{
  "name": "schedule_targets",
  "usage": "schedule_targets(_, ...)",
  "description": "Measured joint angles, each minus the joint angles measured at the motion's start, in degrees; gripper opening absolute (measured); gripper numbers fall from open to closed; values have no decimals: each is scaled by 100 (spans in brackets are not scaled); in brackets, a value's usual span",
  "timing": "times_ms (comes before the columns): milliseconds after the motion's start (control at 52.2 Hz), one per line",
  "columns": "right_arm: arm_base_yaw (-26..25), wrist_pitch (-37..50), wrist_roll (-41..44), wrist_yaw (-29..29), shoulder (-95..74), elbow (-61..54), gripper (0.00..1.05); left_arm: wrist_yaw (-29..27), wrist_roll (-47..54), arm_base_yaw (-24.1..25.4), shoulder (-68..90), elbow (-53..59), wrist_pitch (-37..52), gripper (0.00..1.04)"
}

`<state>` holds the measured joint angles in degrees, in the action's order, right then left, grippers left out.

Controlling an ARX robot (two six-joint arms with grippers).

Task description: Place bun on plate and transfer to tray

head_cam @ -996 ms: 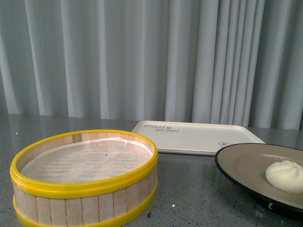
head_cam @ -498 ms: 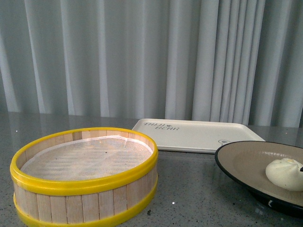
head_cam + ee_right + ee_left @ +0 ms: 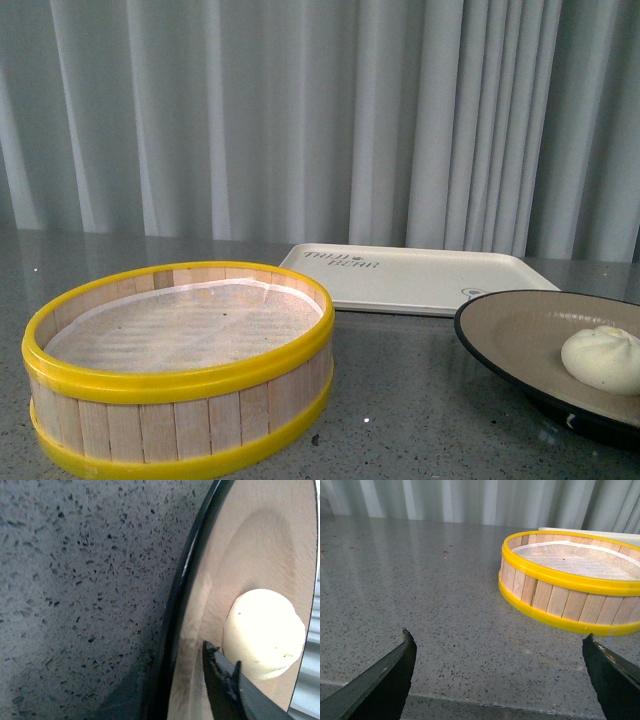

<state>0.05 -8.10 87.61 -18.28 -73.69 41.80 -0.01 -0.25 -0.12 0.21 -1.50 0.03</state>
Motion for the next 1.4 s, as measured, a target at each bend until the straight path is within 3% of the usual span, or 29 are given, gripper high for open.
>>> schedule_targets(96,-28,308,240,17,24,-101,12,0,0,0,0,0,0,98)
schedule_targets(211,-42,691,474,111,109,-160,2,0,0,0,0,0,0,98)
schedule_targets(575,-63,1432,1322,214,710,-365,3,0,0,0,0,0,0,98)
schedule_targets(766,-33,1574,1198,149,706,15,3,0,0,0,0,0,0,98)
schedule_targets(900,-72,1766,678,-334,55,898,3,0,0,0,0,0,0,98)
schedule_targets(1034,-85,2168,452,-452,-984,1856,3,0,0,0,0,0,0,98)
schedule_targets(1398,-96,1182,651,-492,-3027,3810,3,0,0,0,0,0,0,98)
